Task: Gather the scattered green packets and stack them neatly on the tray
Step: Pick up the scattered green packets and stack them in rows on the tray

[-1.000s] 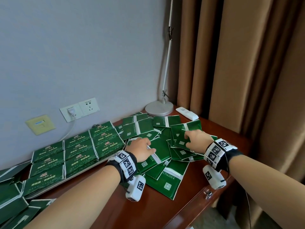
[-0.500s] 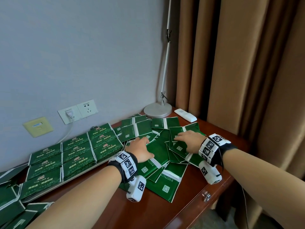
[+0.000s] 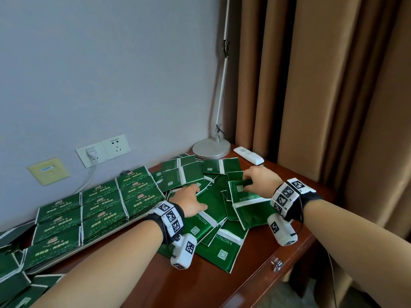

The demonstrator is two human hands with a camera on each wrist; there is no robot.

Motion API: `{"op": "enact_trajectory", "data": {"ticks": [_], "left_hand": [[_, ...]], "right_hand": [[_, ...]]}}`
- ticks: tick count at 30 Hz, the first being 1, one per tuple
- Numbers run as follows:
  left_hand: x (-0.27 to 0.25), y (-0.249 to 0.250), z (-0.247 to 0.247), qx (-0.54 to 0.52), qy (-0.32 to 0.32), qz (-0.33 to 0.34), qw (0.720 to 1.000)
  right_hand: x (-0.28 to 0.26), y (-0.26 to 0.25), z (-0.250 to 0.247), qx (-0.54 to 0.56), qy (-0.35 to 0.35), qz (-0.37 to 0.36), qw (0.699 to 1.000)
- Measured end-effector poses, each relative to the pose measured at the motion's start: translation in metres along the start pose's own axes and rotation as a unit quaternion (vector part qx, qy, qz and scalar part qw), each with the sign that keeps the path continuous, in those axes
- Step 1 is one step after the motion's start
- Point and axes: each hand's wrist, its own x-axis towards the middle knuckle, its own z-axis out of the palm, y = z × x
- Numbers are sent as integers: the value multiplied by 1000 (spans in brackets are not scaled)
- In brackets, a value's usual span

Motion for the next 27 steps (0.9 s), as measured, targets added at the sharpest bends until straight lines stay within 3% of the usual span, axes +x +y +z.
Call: {"op": "enact_trajectory", "data": {"ticks": [3, 5, 7, 12, 17, 22, 25, 27], "left_hand": [[0, -1, 1, -31, 3, -8, 999], [1, -1, 1, -46, 11, -13, 999], [2, -3, 2, -66, 19, -23, 997], [6, -10, 0, -167, 9, -58, 984], [0, -25, -12, -310, 42, -77, 947], [-13, -45, -28, -403, 109, -60, 907], [-25, -51, -29, -327, 102, -1, 940], [-33, -53, -28, -239, 33, 27, 970]], "right_hand": [[-4, -5, -6, 13, 73, 30, 997], [-8, -7, -8, 20, 82, 24, 996], [-11, -8, -7, 29, 51, 0, 998], [-30, -5, -3, 114, -109, -55, 986], [-35, -1, 5, 100, -50, -48, 993], [-36, -4, 12, 77, -83, -36, 993], [-36, -11, 16, 67, -96, -26, 993], [-35, -16, 21, 43, -89, -16, 995]]}}
